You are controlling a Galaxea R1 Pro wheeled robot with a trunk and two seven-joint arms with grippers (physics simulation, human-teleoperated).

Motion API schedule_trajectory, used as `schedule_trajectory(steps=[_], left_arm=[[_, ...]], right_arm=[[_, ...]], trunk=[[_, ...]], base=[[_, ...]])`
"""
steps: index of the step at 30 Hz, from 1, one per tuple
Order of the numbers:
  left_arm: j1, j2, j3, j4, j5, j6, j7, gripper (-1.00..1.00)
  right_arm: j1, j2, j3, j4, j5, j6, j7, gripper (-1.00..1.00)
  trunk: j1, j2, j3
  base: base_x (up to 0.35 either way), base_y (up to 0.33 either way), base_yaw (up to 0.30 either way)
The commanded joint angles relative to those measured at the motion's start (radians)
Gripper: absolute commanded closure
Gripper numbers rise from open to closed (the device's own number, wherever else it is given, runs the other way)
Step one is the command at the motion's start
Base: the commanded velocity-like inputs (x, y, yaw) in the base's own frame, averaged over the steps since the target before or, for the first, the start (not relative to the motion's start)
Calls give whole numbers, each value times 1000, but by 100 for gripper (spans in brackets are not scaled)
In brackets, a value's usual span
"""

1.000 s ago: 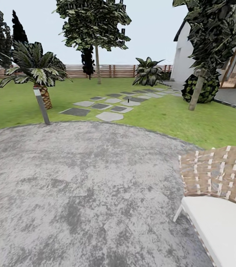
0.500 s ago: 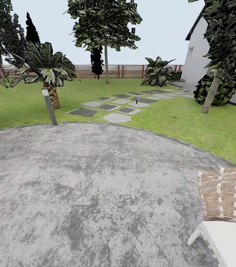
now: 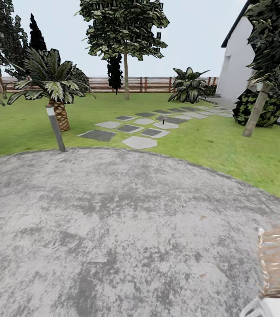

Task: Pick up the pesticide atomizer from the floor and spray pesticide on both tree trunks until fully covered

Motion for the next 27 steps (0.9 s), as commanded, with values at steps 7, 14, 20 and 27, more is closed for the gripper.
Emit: schedule_trajectory(steps=[7,14,20,27], left_arm=[[0,0,2,0,5,0,0,-100],[0,1,3,0,7,0,0,-100],[0,1,3,0,3,0,0,-100],[0,1,3,0,0,0,0,-100]], right_arm=[[0,0,0,1,1,0,0,-100],[0,0,0,1,1,0,0,-100],[0,0,0,2,0,0,0,-100],[0,0,-1,2,0,0,-2,-100]], trunk=[[0,0,0],[0,0,0],[0,0,0],[0,0,0]], base=[[341,74,0],[340,90,0],[340,96,0],[340,52,0]])
